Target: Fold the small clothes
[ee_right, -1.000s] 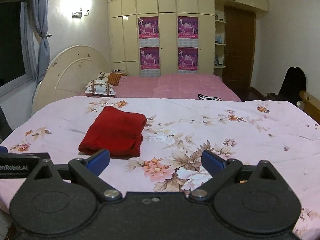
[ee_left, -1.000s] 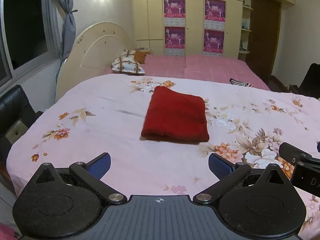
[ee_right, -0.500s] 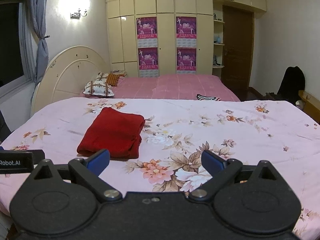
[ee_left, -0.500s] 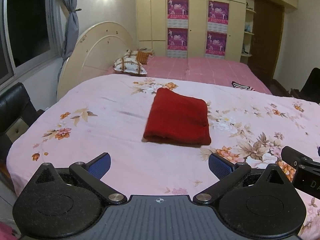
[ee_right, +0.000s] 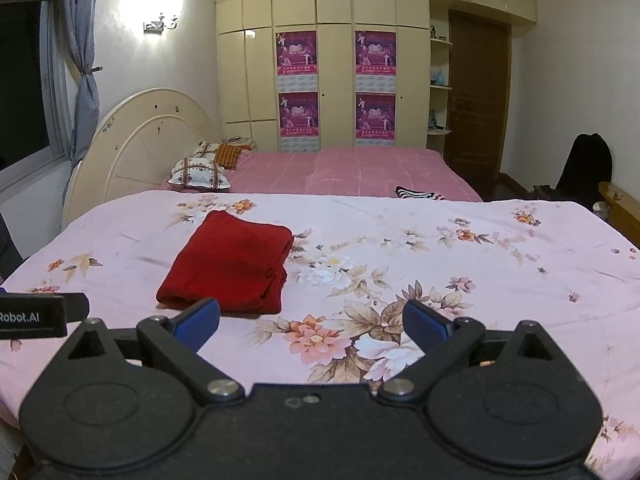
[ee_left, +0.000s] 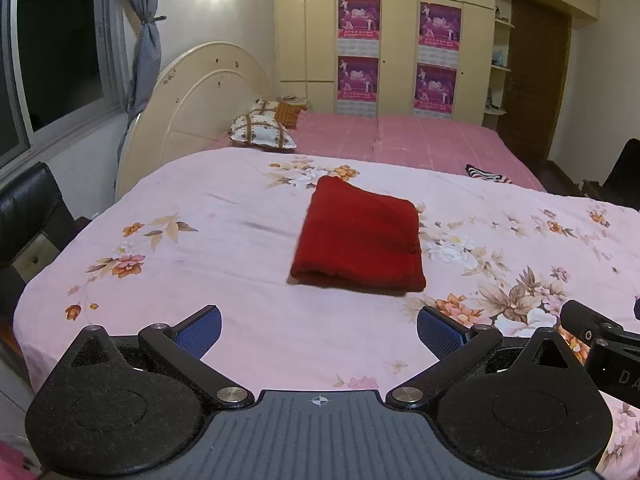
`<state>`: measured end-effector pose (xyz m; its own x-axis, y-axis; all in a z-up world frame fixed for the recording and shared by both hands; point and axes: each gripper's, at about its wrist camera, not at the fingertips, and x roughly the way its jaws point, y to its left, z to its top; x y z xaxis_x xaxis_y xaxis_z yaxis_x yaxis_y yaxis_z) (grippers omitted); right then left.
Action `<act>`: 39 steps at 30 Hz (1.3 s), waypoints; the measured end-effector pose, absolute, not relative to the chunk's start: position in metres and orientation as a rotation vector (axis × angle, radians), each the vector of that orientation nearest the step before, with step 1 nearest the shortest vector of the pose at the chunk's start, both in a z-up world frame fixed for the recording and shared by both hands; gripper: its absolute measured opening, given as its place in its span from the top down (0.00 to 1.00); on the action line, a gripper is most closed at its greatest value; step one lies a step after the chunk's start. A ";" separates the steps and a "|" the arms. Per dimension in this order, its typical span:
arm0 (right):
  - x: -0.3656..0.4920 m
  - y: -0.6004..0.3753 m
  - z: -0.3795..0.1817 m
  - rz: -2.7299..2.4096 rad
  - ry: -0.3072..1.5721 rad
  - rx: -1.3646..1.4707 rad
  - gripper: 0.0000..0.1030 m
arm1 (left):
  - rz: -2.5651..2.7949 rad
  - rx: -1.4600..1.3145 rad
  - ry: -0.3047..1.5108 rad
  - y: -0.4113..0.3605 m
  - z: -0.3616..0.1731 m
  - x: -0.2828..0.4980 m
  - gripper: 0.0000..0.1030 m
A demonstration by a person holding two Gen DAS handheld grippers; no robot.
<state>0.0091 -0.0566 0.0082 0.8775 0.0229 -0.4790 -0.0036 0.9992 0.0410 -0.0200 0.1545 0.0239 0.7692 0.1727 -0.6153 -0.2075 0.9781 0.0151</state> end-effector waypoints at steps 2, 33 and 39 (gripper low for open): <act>0.009 -0.057 0.008 0.014 0.500 0.041 0.05 | 0.209 -0.056 0.662 0.155 0.024 -0.020 0.00; 0.013 -0.057 0.009 0.016 0.507 0.039 0.05 | 0.220 -0.050 0.675 0.159 0.017 -0.009 0.00; 0.018 -0.056 0.007 0.020 0.514 0.038 0.05 | 0.222 -0.050 0.681 0.160 0.014 -0.002 0.00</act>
